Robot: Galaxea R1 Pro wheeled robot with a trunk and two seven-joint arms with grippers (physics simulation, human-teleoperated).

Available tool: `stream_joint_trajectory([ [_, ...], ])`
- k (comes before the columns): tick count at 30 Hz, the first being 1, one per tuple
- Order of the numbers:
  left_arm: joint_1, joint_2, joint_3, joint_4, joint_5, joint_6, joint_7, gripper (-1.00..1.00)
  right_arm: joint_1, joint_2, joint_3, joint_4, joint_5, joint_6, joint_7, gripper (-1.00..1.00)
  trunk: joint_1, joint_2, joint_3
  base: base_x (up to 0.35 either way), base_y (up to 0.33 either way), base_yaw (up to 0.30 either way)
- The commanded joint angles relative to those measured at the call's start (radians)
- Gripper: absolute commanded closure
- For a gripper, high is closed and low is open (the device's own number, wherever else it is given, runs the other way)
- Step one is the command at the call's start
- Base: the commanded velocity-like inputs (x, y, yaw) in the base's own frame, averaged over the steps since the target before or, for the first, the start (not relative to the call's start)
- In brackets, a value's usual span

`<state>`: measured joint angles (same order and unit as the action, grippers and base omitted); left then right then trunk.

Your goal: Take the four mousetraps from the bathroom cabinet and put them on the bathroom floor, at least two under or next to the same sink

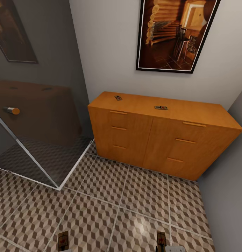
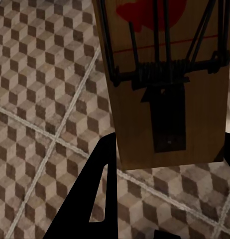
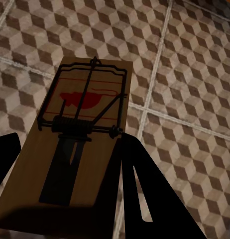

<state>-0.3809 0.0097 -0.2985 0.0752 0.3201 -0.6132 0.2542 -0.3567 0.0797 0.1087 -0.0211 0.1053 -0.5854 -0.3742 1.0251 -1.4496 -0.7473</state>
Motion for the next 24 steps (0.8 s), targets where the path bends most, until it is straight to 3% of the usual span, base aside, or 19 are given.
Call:
stream_joint_trajectory([
  [1, -0.001, -0.001, -0.008, 0.003, 0.0, -0.003, 0.008, 1.0, -0.001, 0.0, 0.003, 0.001, 0.007, -0.001, -0.005, 1.0, 0.0, 0.0, -0.001, 0.0, 0.0, 0.0],
  [24, -0.001, -0.001, -0.008, 0.003, 0.0, -0.003, 0.008, 1.0, -0.001, 0.0, 0.003, 0.001, 0.007, -0.001, -0.005, 1.0, 0.0, 0.0, -0.001, 0.0, 0.0, 0.0],
])
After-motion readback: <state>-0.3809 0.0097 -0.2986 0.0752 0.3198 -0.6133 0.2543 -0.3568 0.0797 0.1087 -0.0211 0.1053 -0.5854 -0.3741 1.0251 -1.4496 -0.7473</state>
